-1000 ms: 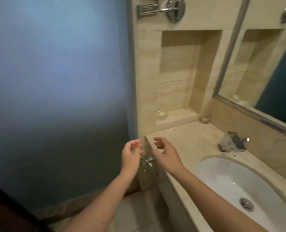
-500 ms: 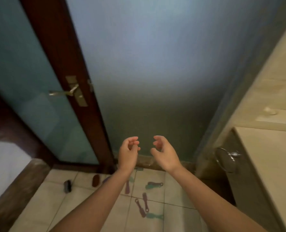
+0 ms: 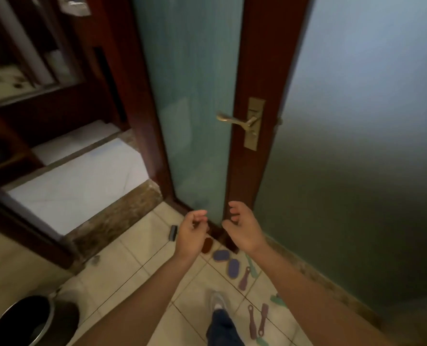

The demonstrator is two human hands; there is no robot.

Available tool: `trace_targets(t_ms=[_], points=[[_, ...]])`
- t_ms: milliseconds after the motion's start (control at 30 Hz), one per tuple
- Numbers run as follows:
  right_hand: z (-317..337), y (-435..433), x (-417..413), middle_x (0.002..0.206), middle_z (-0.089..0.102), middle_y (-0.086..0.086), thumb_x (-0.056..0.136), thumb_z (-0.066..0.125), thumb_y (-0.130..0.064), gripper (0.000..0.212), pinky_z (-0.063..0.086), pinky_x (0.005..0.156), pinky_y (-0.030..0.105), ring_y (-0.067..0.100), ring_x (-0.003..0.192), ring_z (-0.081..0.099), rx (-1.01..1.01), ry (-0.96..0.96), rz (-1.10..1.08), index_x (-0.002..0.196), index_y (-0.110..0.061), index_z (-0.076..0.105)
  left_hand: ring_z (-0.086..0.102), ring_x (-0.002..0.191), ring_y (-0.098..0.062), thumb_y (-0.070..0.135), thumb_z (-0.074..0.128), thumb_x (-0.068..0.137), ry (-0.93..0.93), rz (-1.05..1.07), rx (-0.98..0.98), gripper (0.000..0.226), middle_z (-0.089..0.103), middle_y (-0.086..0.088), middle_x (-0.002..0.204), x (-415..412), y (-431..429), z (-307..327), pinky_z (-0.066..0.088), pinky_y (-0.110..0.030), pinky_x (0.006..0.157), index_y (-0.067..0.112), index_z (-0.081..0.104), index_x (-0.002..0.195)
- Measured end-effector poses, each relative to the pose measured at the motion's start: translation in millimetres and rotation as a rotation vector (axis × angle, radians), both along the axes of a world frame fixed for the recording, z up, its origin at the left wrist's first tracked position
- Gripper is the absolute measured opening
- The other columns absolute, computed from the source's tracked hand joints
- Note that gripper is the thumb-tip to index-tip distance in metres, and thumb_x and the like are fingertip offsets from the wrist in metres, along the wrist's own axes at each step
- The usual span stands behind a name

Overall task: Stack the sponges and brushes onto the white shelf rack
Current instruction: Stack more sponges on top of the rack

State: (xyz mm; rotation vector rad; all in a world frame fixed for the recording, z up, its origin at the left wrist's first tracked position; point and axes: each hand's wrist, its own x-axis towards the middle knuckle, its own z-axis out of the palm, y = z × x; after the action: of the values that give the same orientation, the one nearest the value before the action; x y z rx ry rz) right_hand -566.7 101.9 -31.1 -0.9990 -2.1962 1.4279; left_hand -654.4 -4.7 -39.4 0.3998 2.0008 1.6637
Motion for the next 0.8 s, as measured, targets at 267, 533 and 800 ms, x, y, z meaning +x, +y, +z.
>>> trace_targets(t_ms=[267, 533, 800], points=[[-11, 41, -125, 0.135, 0.047, 0.002, 0.087, 0.064, -0.019, 0.056, 0.043, 0.096, 0.027, 0.013, 0.115, 0.052, -0.019, -0.073, 0.205, 0.140, -0.017, 0.045, 0.055, 0.087, -0.017, -0.003, 0.053, 0.091, -0.029, 0.128, -0.098, 0.028, 0.057, -0.003, 0.095, -106, 22, -1, 0.046, -0.033, 0.080, 0.001, 0.057, 0.119], [-39, 62, -214, 0.127, 0.051, 0.000, 0.088, 0.061, -0.015, 0.047, 0.038, 0.075, 0.005, -0.003, 0.094, 0.051, -0.062, -0.132, 0.326, 0.134, -0.016, 0.048, 0.059, 0.078, -0.016, 0.004, 0.051, 0.093, -0.077, 0.243, -0.199, 0.028, 0.058, -0.007, 0.105, -185, 30, -15, 0.049, -0.025, 0.066, 0.008, 0.055, 0.120], [-72, 61, -301, 0.132, 0.050, 0.002, 0.091, 0.060, -0.016, 0.048, 0.040, 0.085, 0.022, 0.012, 0.109, 0.052, -0.159, -0.244, 0.315, 0.137, -0.016, 0.047, 0.061, 0.093, -0.021, 0.010, 0.053, 0.092, -0.131, 0.234, -0.316, 0.028, 0.061, -0.005, 0.108, -280, 13, -55, 0.051, -0.037, 0.084, 0.015, 0.057, 0.119]])
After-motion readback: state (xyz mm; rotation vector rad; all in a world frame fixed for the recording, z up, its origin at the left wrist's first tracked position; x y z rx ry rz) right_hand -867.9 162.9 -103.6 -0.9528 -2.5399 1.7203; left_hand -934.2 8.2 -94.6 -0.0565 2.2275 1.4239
